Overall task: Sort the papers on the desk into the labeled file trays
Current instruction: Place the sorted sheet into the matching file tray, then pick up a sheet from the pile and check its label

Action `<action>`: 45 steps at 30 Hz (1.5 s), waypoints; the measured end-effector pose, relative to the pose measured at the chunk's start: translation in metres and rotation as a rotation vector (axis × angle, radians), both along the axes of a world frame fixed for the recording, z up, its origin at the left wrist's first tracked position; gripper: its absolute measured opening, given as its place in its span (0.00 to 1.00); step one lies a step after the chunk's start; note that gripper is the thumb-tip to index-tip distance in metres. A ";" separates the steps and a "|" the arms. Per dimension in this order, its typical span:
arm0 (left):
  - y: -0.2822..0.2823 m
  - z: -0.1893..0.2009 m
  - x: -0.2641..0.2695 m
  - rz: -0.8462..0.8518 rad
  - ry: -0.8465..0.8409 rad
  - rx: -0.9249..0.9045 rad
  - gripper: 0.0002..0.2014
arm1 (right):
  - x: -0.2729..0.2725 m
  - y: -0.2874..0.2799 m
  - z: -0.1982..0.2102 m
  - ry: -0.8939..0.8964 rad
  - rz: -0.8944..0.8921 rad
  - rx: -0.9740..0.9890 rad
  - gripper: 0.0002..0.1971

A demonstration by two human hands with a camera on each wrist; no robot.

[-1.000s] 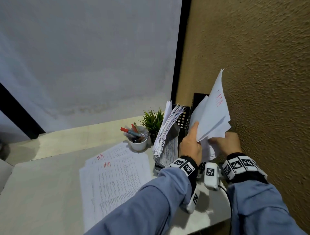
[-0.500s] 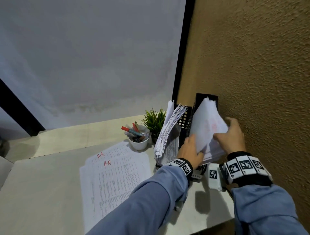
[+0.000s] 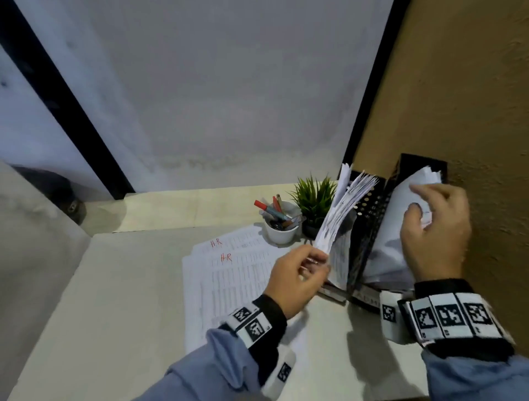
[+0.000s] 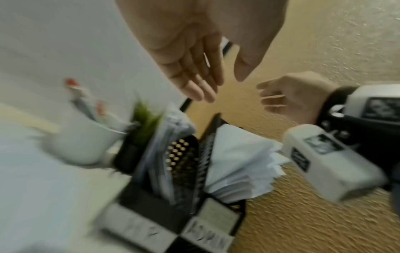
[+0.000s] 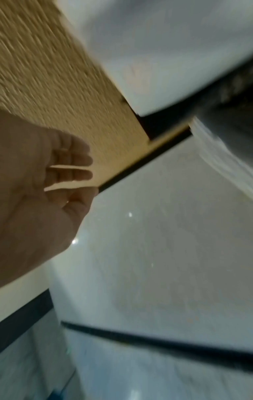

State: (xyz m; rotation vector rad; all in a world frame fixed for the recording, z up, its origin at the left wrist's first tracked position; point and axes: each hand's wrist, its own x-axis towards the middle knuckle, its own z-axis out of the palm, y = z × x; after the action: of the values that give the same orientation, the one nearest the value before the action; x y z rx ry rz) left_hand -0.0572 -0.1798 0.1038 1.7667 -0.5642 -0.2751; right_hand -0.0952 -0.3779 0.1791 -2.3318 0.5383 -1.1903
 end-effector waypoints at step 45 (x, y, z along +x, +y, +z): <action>0.191 -0.173 0.033 0.776 0.450 0.288 0.10 | 0.026 0.117 -0.206 0.673 0.121 1.308 0.12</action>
State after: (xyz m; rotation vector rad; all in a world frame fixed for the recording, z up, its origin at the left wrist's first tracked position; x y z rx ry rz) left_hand -0.0243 0.0108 -0.0696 1.9768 0.5093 -0.1978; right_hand -0.0694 -0.2613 -0.0272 -1.4426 0.9747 0.1582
